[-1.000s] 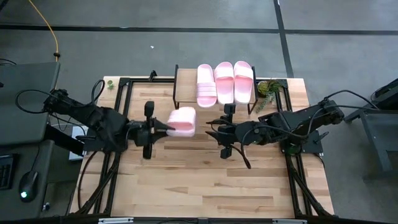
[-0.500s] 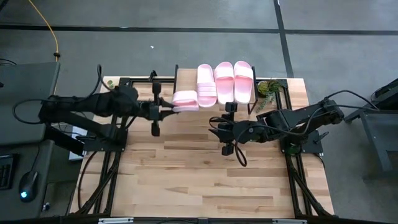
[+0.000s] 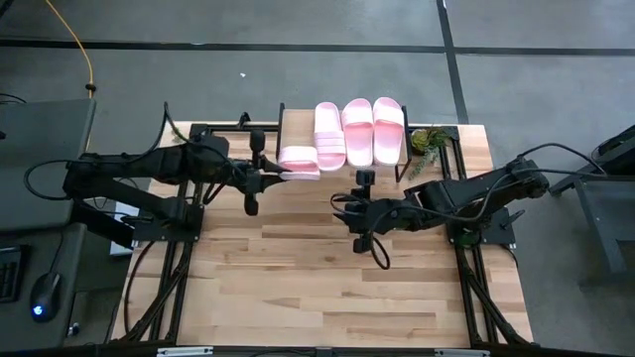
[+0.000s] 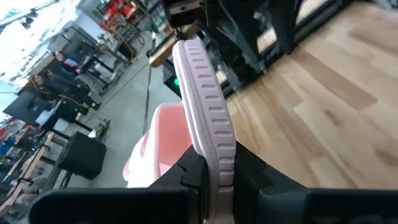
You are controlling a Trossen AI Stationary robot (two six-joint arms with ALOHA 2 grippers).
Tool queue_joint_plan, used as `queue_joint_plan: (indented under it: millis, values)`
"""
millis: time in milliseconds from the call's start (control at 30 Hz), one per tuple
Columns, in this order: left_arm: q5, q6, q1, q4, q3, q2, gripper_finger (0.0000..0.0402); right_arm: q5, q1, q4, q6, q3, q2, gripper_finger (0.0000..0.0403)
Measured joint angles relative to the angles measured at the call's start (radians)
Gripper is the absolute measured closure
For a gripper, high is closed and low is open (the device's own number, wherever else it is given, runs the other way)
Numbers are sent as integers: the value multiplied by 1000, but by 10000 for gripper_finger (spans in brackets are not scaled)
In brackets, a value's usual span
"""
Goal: Pick and place slides into the shelf
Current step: Put the pink slide on the shelf
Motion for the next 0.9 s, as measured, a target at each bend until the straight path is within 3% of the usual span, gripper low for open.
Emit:
queue_joint_plan:
  millis: [300,500,900]
  values:
    - [-58,53,5,-5,-2,41,373,-12,-5,77,2,-95,0,270]
    - [-57,80,73,55,-66,49,373,-15,-2,139,-22,-125,1,270]
    - [184,70,275,244,-234,48,373,-62,-2,149,-20,-125,0,269]
